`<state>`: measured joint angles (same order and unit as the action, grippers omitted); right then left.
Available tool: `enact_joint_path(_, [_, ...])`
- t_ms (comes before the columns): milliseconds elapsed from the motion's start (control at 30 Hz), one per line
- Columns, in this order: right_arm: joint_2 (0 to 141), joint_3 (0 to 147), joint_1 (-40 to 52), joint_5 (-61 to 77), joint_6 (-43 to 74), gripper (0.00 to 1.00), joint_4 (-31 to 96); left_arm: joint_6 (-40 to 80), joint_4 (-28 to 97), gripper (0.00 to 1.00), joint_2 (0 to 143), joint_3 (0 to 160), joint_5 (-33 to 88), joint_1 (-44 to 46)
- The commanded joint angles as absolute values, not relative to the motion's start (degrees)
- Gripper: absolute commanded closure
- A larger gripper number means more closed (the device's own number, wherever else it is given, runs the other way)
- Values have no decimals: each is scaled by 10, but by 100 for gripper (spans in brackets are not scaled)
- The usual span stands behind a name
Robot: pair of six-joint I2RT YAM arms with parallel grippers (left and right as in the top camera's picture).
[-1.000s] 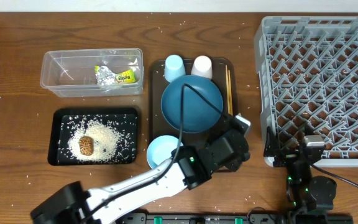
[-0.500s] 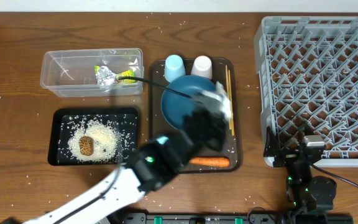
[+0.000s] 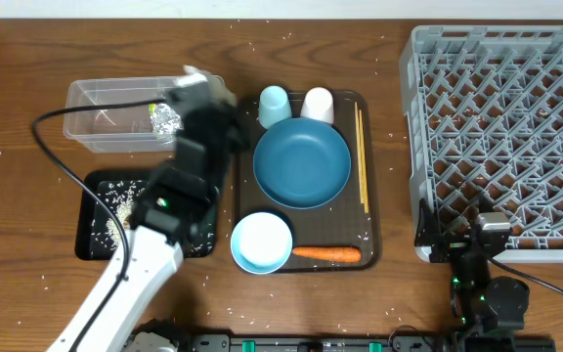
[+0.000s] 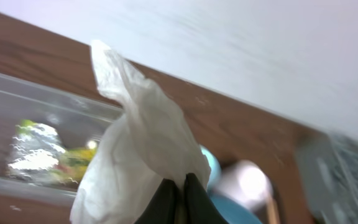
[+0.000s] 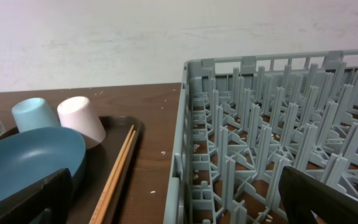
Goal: Sort waste into correct bins and load items into the dishwasher rack
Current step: 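Lift the tissue and carry it left over the clear plastic bin, then release the tissue into the bin and move left gripper to carrot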
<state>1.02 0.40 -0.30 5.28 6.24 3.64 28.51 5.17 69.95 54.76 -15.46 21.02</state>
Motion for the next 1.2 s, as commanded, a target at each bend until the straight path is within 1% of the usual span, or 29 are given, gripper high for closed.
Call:
enact_joint_path(0, [9,3,-6,49,55,1,39,286,28,94,729,550,-176,153])
enact_joint_path(233, [9,3,-6,49,55,1,39,286,-39,92,800,550,-176,79])
enact_joint_path(367, [9,3,-6,49,55,1,39,286,-57,87,837,550,-176,56])
enact_joint_path(400, [9,3,-6,49,55,1,39,286,-57,78,844,550,-176,51])
enact_joint_path(433, [9,3,-6,49,55,1,39,286,-57,66,850,550,-176,48])
enact_joint_path(467, [9,3,-6,49,55,1,39,286,-57,44,854,550,-176,47])
enact_joint_path(500, [9,3,-6,49,55,1,39,286,-57,30,856,550,-176,45])
enact_joint_path(533, [9,3,-6,49,55,1,39,286,-57,25,856,550,-176,44])
enact_joint_path(700, [9,3,-6,49,55,1,39,283,-50,20,847,550,-175,43])
enact_joint_path(767, [9,3,-6,49,55,1,39,284,-35,14,835,550,-162,43])
enact_joint_path(800, [9,3,-6,49,55,1,39,284,-22,11,825,550,-145,43])
enact_joint_path(867, [9,3,-6,49,55,1,39,284,11,7,804,550,-106,43])
enact_joint_path(933, [9,3,-6,49,55,1,39,284,61,0,776,550,-57,43])
enact_joint_path(967, [9,3,-6,49,55,1,39,284,89,2,762,550,-31,43])
enact_joint_path(1033, [9,3,-6,49,55,1,39,284,151,2,734,550,36,43])
enact_joint_path(1167, [9,3,-6,49,55,1,39,290,260,2,693,550,224,44])
